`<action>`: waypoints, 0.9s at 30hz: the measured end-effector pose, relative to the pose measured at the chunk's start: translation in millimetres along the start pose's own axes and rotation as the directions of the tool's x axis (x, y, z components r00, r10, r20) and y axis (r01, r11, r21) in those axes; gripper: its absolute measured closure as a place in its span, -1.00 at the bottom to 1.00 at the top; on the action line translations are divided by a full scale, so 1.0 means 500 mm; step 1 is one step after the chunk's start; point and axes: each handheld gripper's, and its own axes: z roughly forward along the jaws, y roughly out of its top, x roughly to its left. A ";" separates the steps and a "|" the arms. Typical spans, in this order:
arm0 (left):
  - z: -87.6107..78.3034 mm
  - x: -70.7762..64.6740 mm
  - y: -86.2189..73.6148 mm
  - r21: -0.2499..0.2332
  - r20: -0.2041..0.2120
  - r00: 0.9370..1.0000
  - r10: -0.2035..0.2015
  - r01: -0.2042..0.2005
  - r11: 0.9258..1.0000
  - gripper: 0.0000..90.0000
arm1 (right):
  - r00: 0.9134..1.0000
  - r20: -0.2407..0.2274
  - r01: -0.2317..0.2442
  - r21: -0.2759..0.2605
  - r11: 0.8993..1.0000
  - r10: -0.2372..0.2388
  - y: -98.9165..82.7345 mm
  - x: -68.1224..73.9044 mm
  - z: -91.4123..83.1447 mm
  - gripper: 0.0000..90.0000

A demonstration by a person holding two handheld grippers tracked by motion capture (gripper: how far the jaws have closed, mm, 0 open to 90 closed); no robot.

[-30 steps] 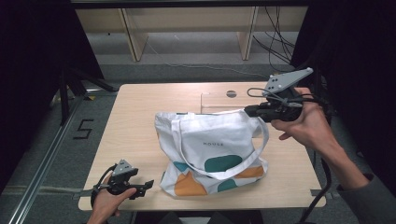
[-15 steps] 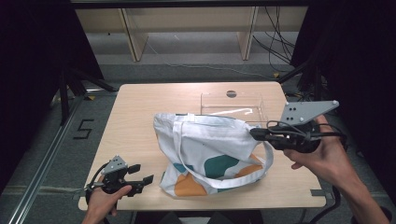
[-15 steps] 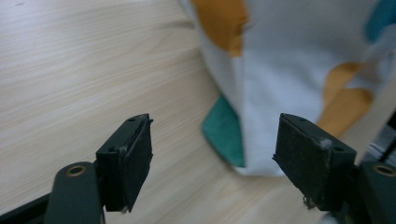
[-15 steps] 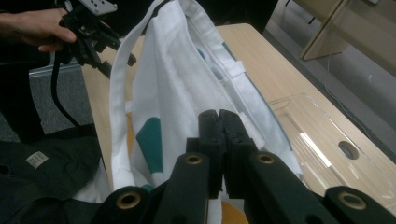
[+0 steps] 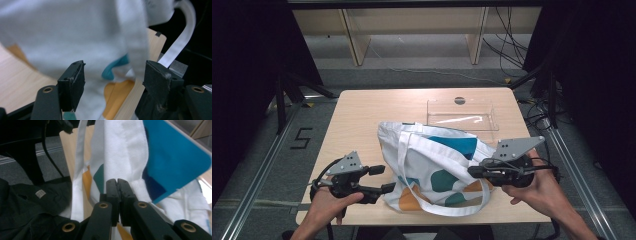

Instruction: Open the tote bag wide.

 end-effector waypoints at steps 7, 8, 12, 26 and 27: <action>0.005 -0.015 0.068 0.017 0.051 0.998 0.039 -0.040 0.999 -0.29 | 0.999 -0.036 -0.014 0.005 1.000 0.014 -0.013 0.000 0.018 0.98; 0.007 -0.015 0.075 0.012 0.061 0.998 0.033 -0.034 0.999 -0.29 | 0.999 -0.035 -0.015 -0.005 1.000 0.015 -0.015 0.002 0.021 0.98; 0.012 -0.013 0.101 0.033 0.061 0.998 0.022 -0.024 0.999 -0.25 | 0.999 -0.036 -0.010 -0.009 1.000 0.010 -0.017 0.003 0.021 0.98; -0.001 -0.020 0.110 -0.055 0.082 0.985 0.153 -0.149 0.987 0.84 | 0.999 -0.034 -0.006 -0.016 1.000 0.005 -0.021 0.002 0.022 0.98; -0.011 -0.025 0.116 -0.060 0.067 0.984 0.168 -0.164 0.985 0.85 | 0.999 -0.034 -0.002 -0.014 1.000 0.001 -0.021 0.002 0.023 0.98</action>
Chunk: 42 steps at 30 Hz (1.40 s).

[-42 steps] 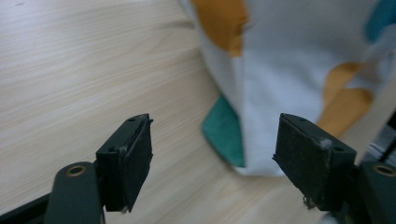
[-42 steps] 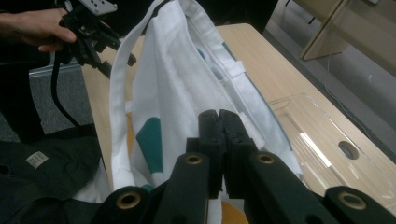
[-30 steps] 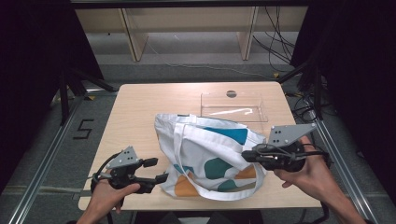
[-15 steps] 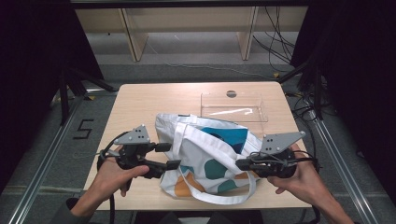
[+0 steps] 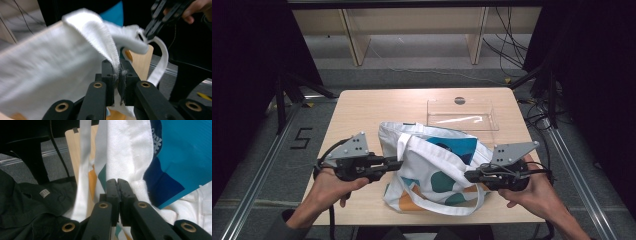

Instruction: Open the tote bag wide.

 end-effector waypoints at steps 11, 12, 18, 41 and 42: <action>0.030 -0.020 -0.106 0.099 0.058 0.998 -0.019 0.013 0.995 0.86 | 0.999 -0.040 -0.015 0.031 0.999 0.016 -0.023 0.004 0.029 0.98; 0.032 -0.017 -0.118 0.105 0.046 0.999 -0.028 0.023 0.994 0.86 | 0.999 -0.047 -0.024 0.033 0.999 0.026 -0.027 0.004 0.035 0.97; 0.045 -0.009 -0.146 0.140 0.057 0.998 -0.027 0.019 0.990 0.86 | 0.998 -0.063 -0.028 0.064 0.998 0.032 -0.032 0.001 0.060 0.97; 0.099 0.037 -0.299 0.311 0.027 0.975 -0.219 0.200 0.929 0.59 | 0.993 -0.096 -0.066 0.106 0.992 0.076 -0.155 0.022 0.182 0.94; 0.089 0.035 -0.295 0.308 0.026 0.973 -0.230 0.211 0.928 0.45 | 0.991 -0.101 -0.075 0.085 0.994 0.084 -0.157 0.020 0.179 0.88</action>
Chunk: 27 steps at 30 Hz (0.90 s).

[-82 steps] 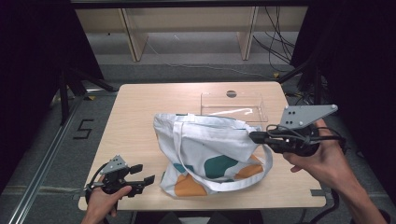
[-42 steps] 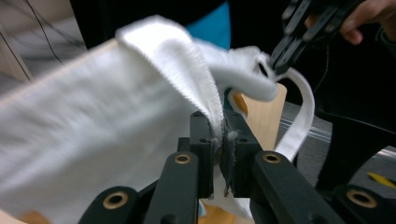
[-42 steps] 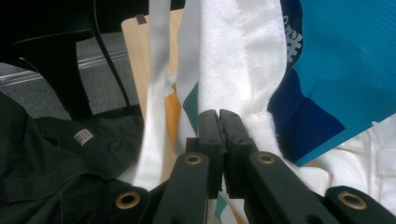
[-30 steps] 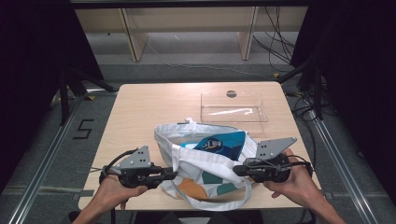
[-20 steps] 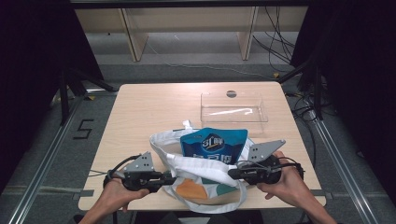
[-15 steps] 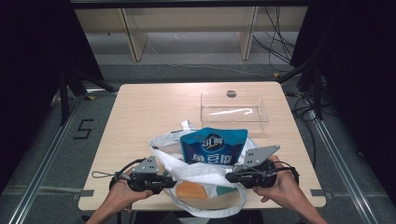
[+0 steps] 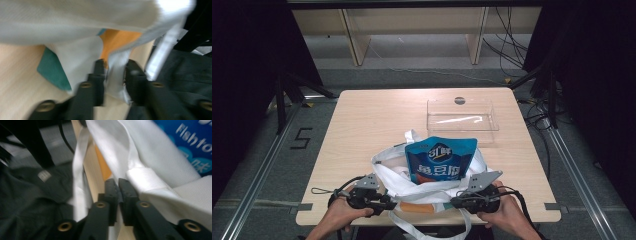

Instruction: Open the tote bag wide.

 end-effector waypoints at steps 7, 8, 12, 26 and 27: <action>-0.091 -0.003 0.017 -0.084 -0.031 0.999 -0.022 0.019 0.996 -0.14 | 1.000 0.012 -0.023 -0.134 0.991 0.025 0.012 0.020 -0.090 0.33; -0.105 0.000 0.020 -0.102 -0.041 0.999 -0.025 0.021 0.995 -0.14 | 1.000 0.012 -0.023 -0.134 0.991 0.025 0.012 0.020 -0.090 0.33; -0.148 0.016 0.042 -0.180 -0.118 0.992 -0.048 0.026 0.983 -0.16 | 0.986 0.147 -0.048 -0.183 0.982 0.075 0.007 0.006 -0.173 0.42; -0.101 0.129 0.156 -0.134 -0.194 0.978 -0.072 0.046 0.990 -0.08 | 0.907 0.309 -0.250 -0.153 0.956 0.286 0.013 -0.141 -0.161 0.20; -0.092 0.136 0.157 -0.122 -0.187 0.980 -0.069 0.047 0.991 0.03 | 0.907 0.304 -0.264 -0.125 0.956 0.290 0.015 -0.150 -0.152 0.21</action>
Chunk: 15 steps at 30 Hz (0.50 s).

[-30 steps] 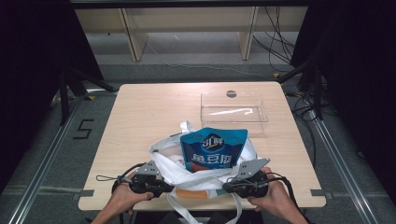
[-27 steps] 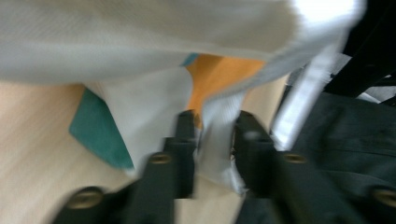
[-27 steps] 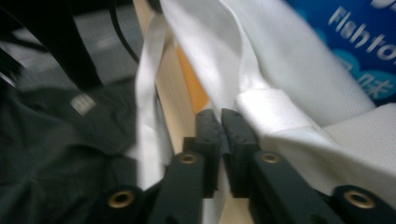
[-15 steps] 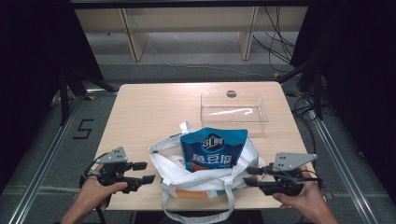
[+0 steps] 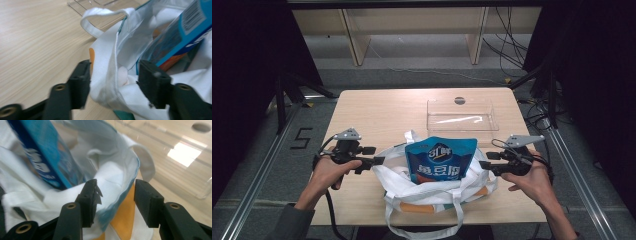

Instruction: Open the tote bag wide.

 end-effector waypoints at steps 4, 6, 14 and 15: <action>0.035 0.015 -0.009 0.013 -0.005 1.000 0.015 -0.015 1.000 0.76 | 0.999 0.027 0.044 0.104 0.994 -0.047 -0.008 -0.028 0.050 0.77; 0.052 0.021 -0.017 0.047 -0.004 1.000 0.024 -0.024 0.999 0.86 | 0.999 0.008 0.041 0.130 0.991 -0.042 -0.015 -0.045 0.056 0.95; 0.124 0.050 -0.073 0.164 0.018 1.000 0.000 -0.003 0.986 0.90 | 0.999 -0.008 0.032 0.131 0.991 -0.032 -0.040 -0.063 0.086 0.98; 0.136 0.050 -0.083 0.160 0.007 1.000 -0.019 0.017 0.987 0.90 | 0.999 -0.009 0.034 0.148 0.988 -0.033 -0.058 -0.065 0.109 0.98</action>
